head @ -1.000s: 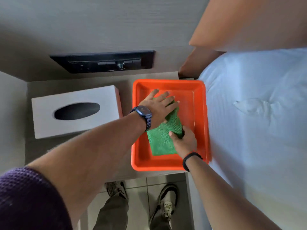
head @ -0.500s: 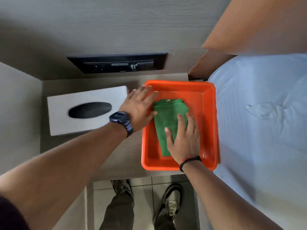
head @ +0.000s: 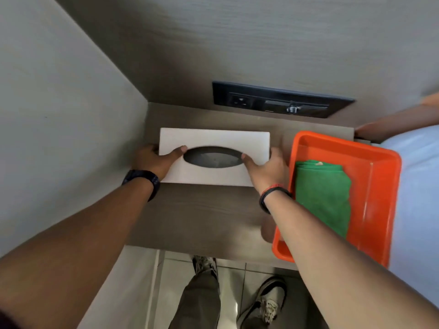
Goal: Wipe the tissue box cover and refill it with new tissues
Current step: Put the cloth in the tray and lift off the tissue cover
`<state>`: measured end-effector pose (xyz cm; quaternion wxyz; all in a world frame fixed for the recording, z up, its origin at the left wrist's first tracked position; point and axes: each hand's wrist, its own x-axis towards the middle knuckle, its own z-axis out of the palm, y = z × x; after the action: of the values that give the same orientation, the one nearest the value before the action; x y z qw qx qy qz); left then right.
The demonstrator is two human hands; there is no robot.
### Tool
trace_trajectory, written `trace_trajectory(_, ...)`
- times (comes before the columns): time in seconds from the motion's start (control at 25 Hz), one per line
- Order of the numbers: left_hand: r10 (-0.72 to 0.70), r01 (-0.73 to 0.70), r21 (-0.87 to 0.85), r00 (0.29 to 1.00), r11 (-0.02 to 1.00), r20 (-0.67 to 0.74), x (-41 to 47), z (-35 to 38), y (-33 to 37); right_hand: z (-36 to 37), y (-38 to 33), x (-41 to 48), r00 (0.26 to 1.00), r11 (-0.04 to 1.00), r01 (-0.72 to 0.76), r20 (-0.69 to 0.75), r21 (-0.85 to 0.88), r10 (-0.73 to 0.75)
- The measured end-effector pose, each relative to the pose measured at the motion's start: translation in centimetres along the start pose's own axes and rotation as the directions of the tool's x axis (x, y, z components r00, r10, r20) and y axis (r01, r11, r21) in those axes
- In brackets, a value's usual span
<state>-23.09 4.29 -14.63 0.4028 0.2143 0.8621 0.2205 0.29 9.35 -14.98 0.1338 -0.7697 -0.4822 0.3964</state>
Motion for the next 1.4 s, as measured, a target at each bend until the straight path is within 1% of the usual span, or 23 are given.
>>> trace_trajectory(0.08, 0.067, -0.067, -0.040, 0.998, 0.997, 0.018, 0.0, 0.2, 0.1, 0.3, -0.1, 0.3, 0.998, 0.998, -0.058, -0.027, 0.021, 0.059)
trace_trajectory(0.2, 0.088, -0.086, -0.091, 0.996, 0.992, 0.008, 0.2, 0.5, 0.6, 0.5, -0.3, 0.4, 0.995, 0.997, -0.079, -0.053, 0.003, 0.079)
trace_trajectory(0.28, 0.089, -0.088, -0.095, 0.996, 0.992, 0.010, 0.5, 0.7, 1.1, 0.5, -0.4, 0.4, 0.995, 0.997, -0.073, -0.075, -0.003, 0.072)
trace_trajectory(0.4, 0.074, -0.070, -0.084, 0.996, 0.994, 0.054, 1.1, 1.0, 2.0, 0.3, -0.3, 0.4, 0.993, 0.998, -0.069, -0.099, 0.015, 0.070)
trace_trajectory(0.56, 0.039, -0.031, -0.075, 0.993, 0.997, 0.109, 2.0, 0.8, 2.4, 0.3, -0.2, 0.4, 0.992, 0.997, -0.076, -0.101, 0.023, 0.078)
trace_trajectory(0.84, 0.058, -0.046, -0.088, 0.988, 0.995, 0.144, 2.7, 0.5, 2.3, 0.3, -0.4, 0.8, 0.992, 0.996, -0.090, -0.089, 0.007, 0.090)
trace_trajectory(0.96, 0.065, -0.052, -0.104, 0.991, 0.993, 0.121, 3.2, 0.4, 2.1, 0.1, -0.8, 0.9, 0.994, 0.997, -0.070, -0.088, 0.020, 0.071)
trace_trajectory(1.08, 0.080, -0.073, -0.082, 0.993, 0.994, 0.091, 3.2, 0.4, 2.2, -0.2, -1.0, 0.7, 0.995, 0.998, -0.062, -0.083, 0.031, 0.064)
trace_trajectory(1.24, 0.129, -0.129, -0.128, 0.992, 0.983, -0.007, 1.8, 0.3, 2.4, -0.5, -1.6, -0.6, 0.988, 0.998, -0.048, -0.143, 0.033, 0.052)
trace_trajectory(1.4, 0.177, -0.185, -0.089, 0.980, 0.979, -0.094, -0.7, -1.2, 2.4, -1.7, -1.9, -2.7, 0.977, 0.997, 0.012, -0.210, -0.071, -0.027)
